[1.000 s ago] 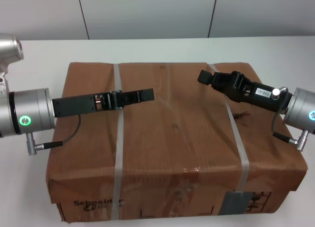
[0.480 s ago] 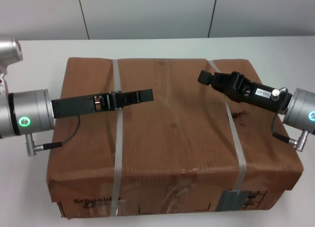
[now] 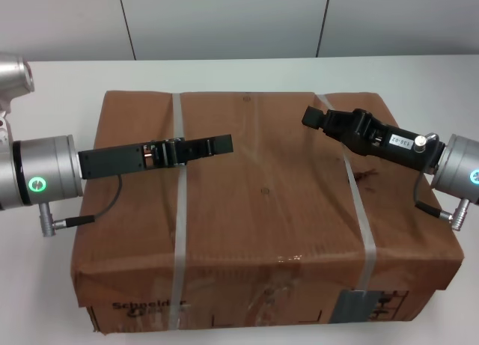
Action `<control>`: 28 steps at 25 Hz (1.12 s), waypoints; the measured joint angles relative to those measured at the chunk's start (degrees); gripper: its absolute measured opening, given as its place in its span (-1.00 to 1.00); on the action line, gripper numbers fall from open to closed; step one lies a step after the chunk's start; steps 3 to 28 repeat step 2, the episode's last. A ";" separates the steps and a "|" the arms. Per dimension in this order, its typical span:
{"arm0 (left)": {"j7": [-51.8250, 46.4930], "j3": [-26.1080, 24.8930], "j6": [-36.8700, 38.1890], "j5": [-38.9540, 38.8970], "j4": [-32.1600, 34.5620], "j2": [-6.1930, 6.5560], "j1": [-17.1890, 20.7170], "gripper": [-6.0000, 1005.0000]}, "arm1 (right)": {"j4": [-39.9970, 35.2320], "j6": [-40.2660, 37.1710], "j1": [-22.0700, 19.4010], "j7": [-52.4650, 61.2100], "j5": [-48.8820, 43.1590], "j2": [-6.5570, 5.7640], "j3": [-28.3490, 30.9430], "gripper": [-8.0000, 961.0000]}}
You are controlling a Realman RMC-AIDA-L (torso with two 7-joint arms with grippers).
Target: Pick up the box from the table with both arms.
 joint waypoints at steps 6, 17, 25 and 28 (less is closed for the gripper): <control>0.02 0.00 -0.04 0.00 0.01 0.00 -0.01 -0.80 | 0.00 0.00 -0.02 -0.06 0.00 0.00 0.03 -0.99; 0.02 0.00 -0.04 0.00 0.01 0.00 -0.01 -0.80 | 0.00 0.00 -0.02 -0.06 0.00 0.00 0.03 -0.99; 0.02 0.00 -0.04 0.00 0.01 0.00 -0.01 -0.80 | 0.00 0.00 -0.02 -0.06 0.00 0.00 0.03 -0.99; 0.02 0.00 -0.04 0.00 0.01 0.00 -0.01 -0.80 | 0.00 0.00 -0.02 -0.06 0.00 0.00 0.03 -0.99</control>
